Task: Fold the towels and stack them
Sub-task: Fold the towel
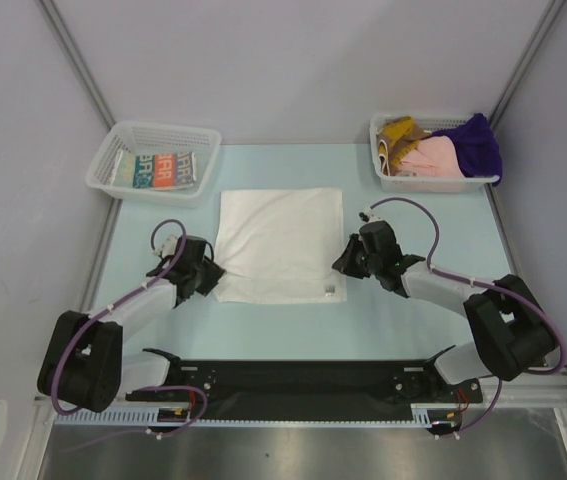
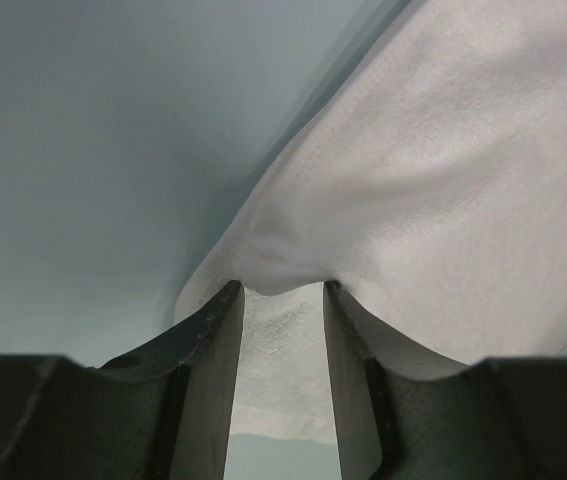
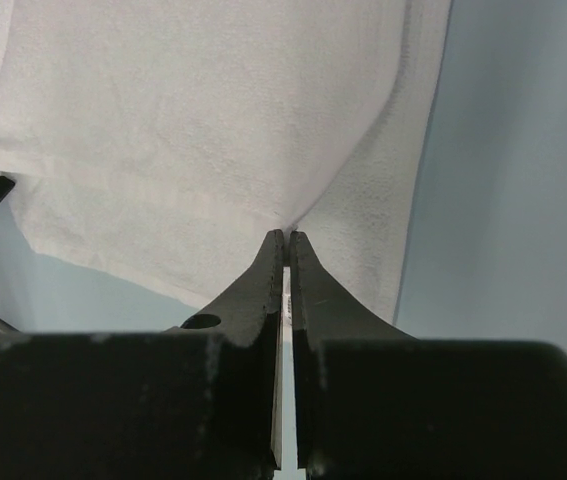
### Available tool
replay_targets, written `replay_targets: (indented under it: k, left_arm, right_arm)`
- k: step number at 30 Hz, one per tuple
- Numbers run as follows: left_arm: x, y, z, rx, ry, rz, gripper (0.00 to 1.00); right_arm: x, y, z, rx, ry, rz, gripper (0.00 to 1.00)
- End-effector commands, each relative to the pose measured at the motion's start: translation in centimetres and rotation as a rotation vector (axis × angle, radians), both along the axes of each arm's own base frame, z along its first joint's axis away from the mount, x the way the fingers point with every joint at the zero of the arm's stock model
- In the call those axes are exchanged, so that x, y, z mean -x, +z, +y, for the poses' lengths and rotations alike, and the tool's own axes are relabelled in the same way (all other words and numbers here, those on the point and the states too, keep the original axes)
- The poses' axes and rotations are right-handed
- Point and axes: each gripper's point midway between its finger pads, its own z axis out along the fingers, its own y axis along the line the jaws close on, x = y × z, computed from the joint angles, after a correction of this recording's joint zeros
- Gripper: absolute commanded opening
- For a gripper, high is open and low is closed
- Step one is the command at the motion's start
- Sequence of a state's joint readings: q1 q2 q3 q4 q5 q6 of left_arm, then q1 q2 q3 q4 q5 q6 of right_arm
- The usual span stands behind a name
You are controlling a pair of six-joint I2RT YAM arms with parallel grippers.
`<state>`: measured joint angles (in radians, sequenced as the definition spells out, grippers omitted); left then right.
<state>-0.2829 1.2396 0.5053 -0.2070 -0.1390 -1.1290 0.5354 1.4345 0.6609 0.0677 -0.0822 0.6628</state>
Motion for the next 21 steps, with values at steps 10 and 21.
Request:
replay_targets:
  k: [10, 21]
  left_arm:
    - [-1.3, 1.4, 1.7, -0.035, 0.069, -0.082, 0.43]
    - [-2.2, 1.9, 2.0, -0.035, 0.066, -0.096, 0.42]
  right_arm:
    - [-0.3, 0.2, 0.0, -0.002, -0.016, -0.028, 0.0]
    - [-0.1, 0.1, -0.1, -0.001, -0.013, -0.026, 0.0]
